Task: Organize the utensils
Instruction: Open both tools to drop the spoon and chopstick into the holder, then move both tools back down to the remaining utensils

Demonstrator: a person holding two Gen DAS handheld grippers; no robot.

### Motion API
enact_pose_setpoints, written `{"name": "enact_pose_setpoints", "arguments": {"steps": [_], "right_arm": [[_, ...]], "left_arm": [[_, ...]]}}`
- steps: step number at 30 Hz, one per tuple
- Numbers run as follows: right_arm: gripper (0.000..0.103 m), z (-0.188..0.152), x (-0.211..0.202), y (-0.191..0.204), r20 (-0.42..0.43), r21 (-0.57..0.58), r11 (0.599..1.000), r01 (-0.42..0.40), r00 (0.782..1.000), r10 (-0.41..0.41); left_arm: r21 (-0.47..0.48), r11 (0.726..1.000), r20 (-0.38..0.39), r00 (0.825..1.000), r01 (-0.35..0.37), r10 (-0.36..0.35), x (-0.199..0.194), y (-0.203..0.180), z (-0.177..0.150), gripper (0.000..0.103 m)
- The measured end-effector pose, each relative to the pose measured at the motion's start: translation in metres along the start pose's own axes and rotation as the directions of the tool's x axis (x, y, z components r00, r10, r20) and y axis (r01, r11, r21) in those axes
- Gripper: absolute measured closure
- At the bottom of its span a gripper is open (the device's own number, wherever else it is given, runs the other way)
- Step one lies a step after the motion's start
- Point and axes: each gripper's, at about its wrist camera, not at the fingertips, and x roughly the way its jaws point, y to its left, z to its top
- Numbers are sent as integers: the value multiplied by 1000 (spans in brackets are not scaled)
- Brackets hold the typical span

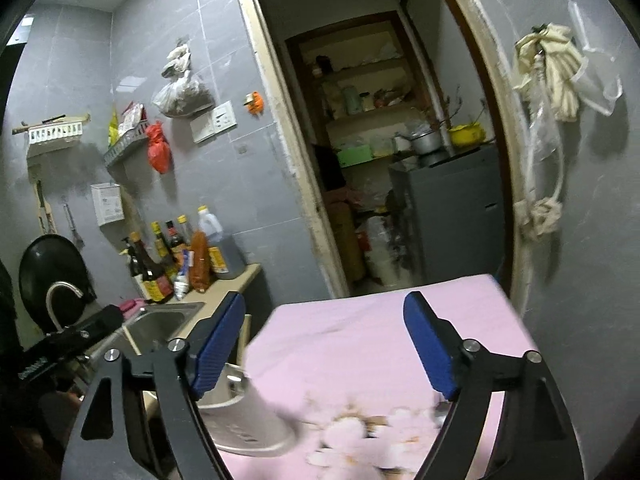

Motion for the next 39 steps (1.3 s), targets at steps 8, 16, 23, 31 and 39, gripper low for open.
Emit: {"name": "enact_pose_setpoints", "arguments": {"steps": [8,16,23,31,39], "right_arm": [[2,12,-32,-42,22,-54,996,72,997,-71],[2,1,-51,-95,-29,-76,981,181,983,-184],[2,-29,-41,-135,-135,-83,966,244,958,-253],[2,-80,-17,-153,-300,-122,964,238,917,-265],[2,-118,14,-146,-412,-212,957,196,870,-270]], "left_arm": [[51,999,25,1000,17,-18,-11,-53,-17,1],[82,995,-53,997,55,-50,4,-92,-43,1],[76,993,-160,984,93,-80,29,-109,-75,1],[106,989,-270,960,104,-71,66,-124,-115,1],[89,989,-372,925,115,-74,109,-120,-140,1]]}}
